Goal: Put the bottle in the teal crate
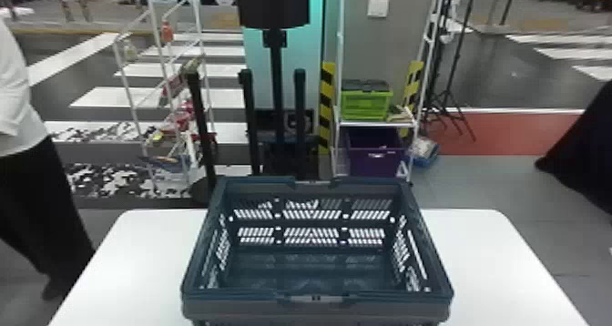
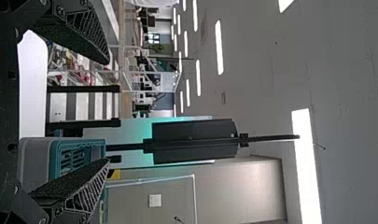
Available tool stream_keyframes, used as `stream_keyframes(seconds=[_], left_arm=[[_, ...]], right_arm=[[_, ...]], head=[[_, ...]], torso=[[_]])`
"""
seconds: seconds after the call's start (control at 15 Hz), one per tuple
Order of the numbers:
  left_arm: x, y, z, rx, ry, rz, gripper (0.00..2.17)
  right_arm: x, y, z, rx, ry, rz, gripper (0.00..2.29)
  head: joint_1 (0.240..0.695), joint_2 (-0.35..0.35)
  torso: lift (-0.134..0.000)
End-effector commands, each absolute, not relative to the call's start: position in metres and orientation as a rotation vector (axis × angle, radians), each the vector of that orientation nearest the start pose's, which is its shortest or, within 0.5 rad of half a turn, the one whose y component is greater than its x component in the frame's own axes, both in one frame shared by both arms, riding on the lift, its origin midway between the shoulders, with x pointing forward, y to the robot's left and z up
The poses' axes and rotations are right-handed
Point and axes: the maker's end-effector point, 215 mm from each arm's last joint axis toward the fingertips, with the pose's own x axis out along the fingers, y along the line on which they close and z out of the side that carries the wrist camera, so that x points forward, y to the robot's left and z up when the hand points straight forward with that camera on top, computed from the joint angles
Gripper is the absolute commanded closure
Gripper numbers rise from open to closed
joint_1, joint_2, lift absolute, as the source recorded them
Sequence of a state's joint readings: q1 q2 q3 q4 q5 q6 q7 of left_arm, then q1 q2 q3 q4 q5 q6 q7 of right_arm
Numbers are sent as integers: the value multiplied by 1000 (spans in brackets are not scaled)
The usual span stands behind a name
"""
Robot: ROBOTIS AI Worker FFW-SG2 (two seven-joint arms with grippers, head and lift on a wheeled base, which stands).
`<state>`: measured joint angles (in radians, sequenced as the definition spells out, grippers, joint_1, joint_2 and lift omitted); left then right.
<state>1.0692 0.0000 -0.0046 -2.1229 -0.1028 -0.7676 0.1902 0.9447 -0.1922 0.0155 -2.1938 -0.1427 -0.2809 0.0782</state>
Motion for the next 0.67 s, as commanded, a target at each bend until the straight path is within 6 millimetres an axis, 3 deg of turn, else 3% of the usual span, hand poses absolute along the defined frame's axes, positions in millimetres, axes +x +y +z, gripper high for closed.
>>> stream_keyframes(seconds=[0.0,0.6], left_arm=[[248,245,-264,54,-257,126,144],[248,245,-264,54,-259,125,144]], right_arm=[[308,-206,-340,34,50,199,1902],[309,-206,-338,34,48,199,1902]], head=[[499,0],[499,0]], torso=[[0],[0]])
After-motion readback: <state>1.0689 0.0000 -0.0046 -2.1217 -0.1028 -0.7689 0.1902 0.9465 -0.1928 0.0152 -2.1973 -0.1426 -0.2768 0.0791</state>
